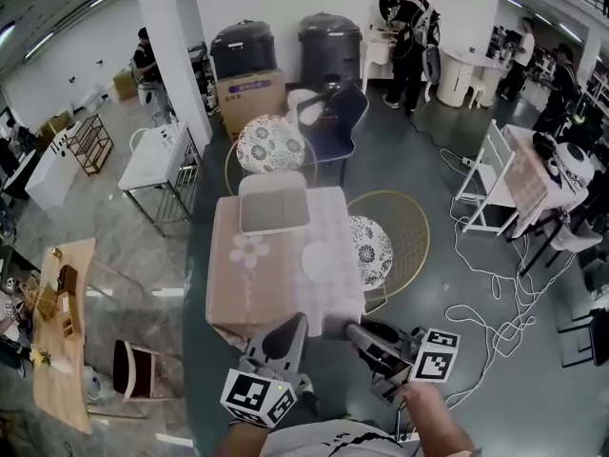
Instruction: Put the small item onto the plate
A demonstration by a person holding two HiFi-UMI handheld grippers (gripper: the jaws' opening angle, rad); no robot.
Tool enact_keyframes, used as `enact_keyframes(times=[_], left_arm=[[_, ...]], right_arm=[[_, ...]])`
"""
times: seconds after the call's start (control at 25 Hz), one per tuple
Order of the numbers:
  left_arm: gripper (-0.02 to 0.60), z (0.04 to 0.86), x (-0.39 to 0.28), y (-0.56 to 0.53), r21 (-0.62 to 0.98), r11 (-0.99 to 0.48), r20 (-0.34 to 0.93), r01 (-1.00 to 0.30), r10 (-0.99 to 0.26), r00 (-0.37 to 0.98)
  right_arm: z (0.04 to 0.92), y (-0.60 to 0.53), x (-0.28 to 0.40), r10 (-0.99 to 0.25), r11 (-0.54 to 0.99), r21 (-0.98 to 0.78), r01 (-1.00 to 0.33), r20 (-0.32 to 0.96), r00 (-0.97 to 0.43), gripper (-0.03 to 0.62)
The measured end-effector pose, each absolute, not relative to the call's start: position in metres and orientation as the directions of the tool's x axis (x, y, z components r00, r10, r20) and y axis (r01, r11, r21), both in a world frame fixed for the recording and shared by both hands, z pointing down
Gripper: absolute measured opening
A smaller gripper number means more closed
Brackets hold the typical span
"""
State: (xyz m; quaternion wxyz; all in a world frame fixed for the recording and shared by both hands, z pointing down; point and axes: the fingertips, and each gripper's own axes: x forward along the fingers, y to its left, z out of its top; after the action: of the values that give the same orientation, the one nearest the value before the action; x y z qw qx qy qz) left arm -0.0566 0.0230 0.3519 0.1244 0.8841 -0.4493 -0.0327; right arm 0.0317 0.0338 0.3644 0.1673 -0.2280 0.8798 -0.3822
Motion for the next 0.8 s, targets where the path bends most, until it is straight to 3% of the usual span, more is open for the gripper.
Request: enact_keyframes(times=[0.44,0.8], left_arm=[[0.005,0.384,-0.073,-0.066,0.282,-0.608,0.087,-0.743,-0.755,0.65],[0.005,0.417,-0.06,-0.139,0.308,-0.57,0.135,-0.762,-0.767,0.628]], right_arm=[[0.393,-0.052,0.013,-0.6,0.535,-0.768,-0.353,-0.051,-0.798,0.094],[0.43,-0.129,0.02,-0.566,0.528,-0.784,-0.327,-0.037,-0.824,0.092]])
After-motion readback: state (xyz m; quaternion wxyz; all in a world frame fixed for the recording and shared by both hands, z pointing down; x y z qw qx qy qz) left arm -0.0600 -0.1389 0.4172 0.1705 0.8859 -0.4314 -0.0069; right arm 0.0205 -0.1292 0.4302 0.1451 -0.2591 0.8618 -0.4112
